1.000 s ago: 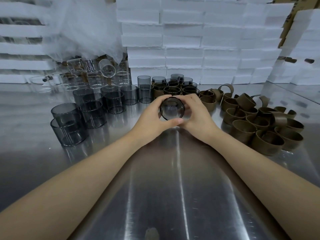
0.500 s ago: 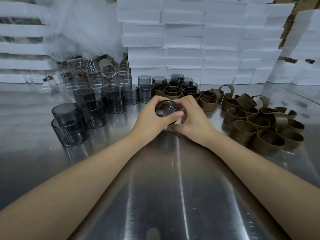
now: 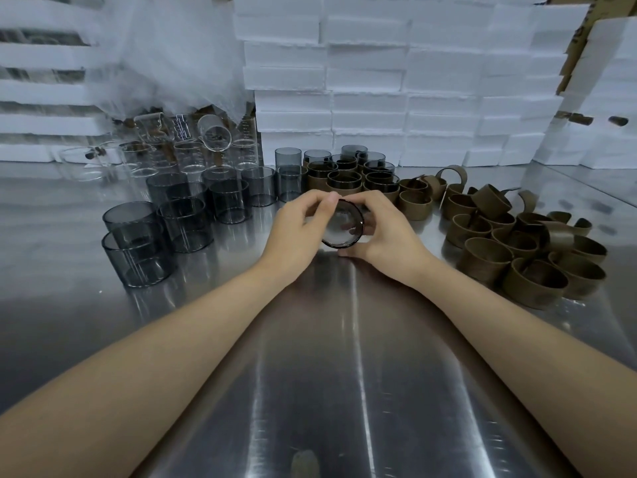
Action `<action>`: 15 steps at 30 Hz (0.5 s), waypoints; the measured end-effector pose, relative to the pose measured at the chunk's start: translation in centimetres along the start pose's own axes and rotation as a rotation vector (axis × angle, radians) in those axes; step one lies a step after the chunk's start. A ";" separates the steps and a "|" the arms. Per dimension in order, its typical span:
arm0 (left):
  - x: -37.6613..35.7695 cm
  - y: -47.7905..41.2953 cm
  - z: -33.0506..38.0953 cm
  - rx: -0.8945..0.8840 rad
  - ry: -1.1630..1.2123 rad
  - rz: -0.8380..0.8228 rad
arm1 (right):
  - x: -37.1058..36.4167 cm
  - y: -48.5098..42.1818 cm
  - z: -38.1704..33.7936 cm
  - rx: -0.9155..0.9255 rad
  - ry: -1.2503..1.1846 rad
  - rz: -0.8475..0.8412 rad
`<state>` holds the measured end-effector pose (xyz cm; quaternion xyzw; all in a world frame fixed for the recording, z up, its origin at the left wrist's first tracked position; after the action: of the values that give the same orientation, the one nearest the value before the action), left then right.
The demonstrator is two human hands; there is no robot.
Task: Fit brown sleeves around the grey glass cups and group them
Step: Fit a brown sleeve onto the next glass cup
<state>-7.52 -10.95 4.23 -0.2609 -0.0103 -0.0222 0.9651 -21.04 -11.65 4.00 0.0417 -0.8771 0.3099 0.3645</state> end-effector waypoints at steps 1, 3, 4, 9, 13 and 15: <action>0.0 0.0 -0.1 0.011 0.002 -0.008 | 0.0 0.0 0.2 -0.024 -0.038 -0.006; -0.1 0.0 -0.4 0.049 0.035 -0.022 | 0.0 0.0 0.6 -0.068 -0.117 -0.018; -0.1 0.0 -0.5 0.073 0.064 -0.027 | -0.1 0.0 0.8 -0.087 -0.149 -0.025; -0.2 0.1 -0.4 0.113 0.115 -0.051 | -0.1 -0.1 1.6 -0.144 -0.209 -0.034; -0.6 0.2 -0.2 0.095 0.136 -0.107 | 0.2 -0.2 2.0 -0.177 -0.227 -0.016; -0.9 0.4 0.2 0.070 0.129 -0.138 | 0.2 -0.2 2.2 -0.193 -0.234 -0.013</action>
<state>-8.42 -10.50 4.14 -0.2238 0.0333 -0.1050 0.9684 -22.51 -12.99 3.06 0.0480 -0.9391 0.2147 0.2641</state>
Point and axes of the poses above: each hand's wrist, its own y-axis away from the middle knuckle, its own x-axis out of the back of the hand, z = x × y, the point moved 7 cm from there along -y, towards the middle knuckle, and after that the axes turned 14 degrees about y, right-handed, at the moved point
